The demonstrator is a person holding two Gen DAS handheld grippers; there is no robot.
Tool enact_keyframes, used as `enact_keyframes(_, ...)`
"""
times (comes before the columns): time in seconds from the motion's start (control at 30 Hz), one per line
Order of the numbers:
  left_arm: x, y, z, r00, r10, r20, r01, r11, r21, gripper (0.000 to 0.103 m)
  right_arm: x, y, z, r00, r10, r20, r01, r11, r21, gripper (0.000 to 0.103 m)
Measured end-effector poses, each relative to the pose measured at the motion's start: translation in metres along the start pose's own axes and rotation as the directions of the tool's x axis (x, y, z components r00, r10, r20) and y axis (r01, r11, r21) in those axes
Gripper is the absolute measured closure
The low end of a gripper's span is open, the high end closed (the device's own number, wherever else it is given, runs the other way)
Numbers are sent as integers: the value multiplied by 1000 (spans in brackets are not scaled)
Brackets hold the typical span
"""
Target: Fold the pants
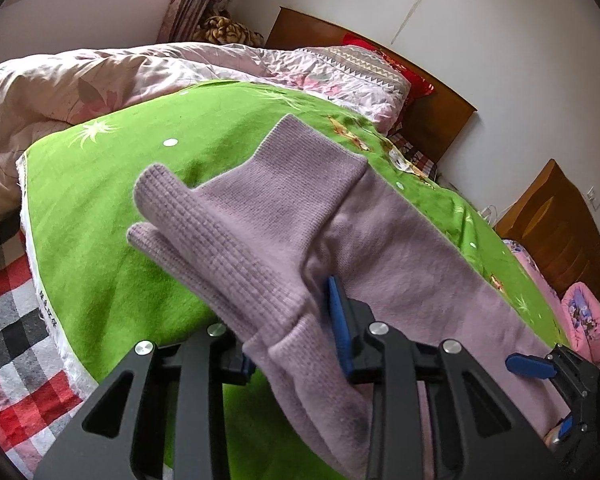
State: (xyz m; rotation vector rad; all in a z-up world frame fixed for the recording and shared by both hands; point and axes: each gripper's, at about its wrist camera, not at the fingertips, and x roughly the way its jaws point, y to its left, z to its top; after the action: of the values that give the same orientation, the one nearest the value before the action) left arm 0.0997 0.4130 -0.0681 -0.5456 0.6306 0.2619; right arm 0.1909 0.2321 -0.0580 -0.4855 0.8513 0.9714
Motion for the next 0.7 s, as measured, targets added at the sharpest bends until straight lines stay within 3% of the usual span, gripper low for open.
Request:
enact_keyframes(0.13, 0, 4, -3, 1000, -22, 11, 22, 999, -24, 73, 3, -1, 2, 1000, 8, -8, -7, 1000, 3, 5)
enact_keyframes(0.23, -8, -1, 3, 1000, -25, -2, 24, 999, -26, 84, -6, -3, 4, 998, 21, -51, -21, 1000, 5, 6)
enact_keyframes(0.37, -44, -26, 18, 997, -42, 66, 39, 998, 48, 86, -45, 1, -12, 999, 35, 2, -35, 999, -4, 6)
enact_keyframes(0.5, -81, -73, 29, 985, -72, 157, 51, 989, 137, 87, -27, 4, -38, 998, -5, -55, 5, 1000, -1, 4)
enact_keyframes(0.57, -100, -109, 31, 975, -102, 196, 62, 978, 200, 88, -30, 1, -42, 1000, 10, -18, -10, 1000, 28, 5)
enact_keyframes(0.63, -119, -154, 27, 965, -132, 226, 58, 950, 308, 88, -45, -3, -43, 1000, -15, -20, 16, 999, 48, 6)
enact_keyframes(0.7, -137, -204, 17, 954, -183, 236, 65, 900, 432, 88, -88, -21, -54, 996, -4, 86, -7, 992, 129, 6)
